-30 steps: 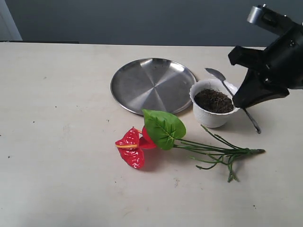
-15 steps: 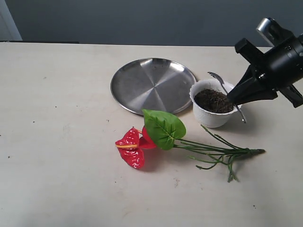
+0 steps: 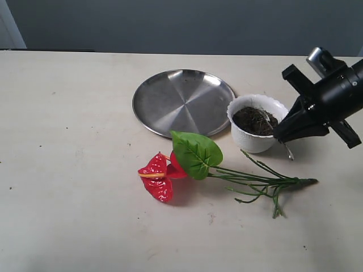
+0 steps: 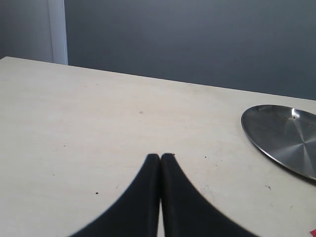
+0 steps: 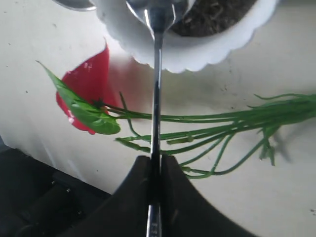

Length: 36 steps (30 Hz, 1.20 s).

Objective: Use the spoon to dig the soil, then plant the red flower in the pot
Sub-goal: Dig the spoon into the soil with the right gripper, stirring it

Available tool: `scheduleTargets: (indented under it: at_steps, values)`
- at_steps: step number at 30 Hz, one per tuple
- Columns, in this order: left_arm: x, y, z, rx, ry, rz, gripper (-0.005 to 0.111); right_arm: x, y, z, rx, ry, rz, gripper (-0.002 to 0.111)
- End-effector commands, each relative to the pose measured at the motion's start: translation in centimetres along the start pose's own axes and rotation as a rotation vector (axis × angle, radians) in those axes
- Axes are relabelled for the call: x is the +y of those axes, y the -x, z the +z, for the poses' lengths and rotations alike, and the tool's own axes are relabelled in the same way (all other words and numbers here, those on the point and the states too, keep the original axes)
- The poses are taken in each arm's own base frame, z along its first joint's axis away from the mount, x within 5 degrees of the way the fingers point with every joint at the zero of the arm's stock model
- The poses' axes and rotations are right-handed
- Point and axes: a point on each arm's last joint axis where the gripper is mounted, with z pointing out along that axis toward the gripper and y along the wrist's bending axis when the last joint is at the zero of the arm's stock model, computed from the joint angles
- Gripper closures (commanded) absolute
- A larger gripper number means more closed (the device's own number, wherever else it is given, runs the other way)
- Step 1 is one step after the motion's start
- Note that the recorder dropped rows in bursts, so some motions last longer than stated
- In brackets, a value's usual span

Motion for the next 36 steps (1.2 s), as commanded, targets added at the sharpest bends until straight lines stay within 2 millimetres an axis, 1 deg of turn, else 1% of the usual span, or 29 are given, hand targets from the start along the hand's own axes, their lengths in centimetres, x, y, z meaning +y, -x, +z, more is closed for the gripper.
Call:
scheduleTargets:
  at_steps: [1,11,18,25,27,30,36]
  values:
    - [0.0,0.1,0.0,-0.016,-0.006,0.002,0.106,-0.6,0.0,0.5,0.016,0.008,0.005,0.109]
    - [0.0,0.1,0.0,-0.016,-0.006,0.002,0.106,-1.4,0.9,1.8,0.049,0.039,0.043,0.109]
    - [0.0,0.1,0.0,-0.016,-0.006,0.002,0.106,-0.4,1.2,1.5,0.013,0.124,0.036,0.109]
    - [0.0,0.1,0.0,-0.016,-0.006,0.002,0.106,0.8,1.4,0.0,-0.034,0.101,-0.019,0.109]
    - [0.0,0.1,0.0,-0.016,-0.006,0.002,0.106,0.6,1.4,-0.1,-0.029,0.072,-0.031,0.109]
    - [0.0,0.1,0.0,-0.016,-0.006,0.002,0.106,-0.4,1.4,0.3,0.0,0.001,0.007,0.109]
    - [0.0,0.1,0.0,-0.016,-0.006,0.002,0.106,-0.6,1.6,0.6,0.011,0.004,0.024,0.109]
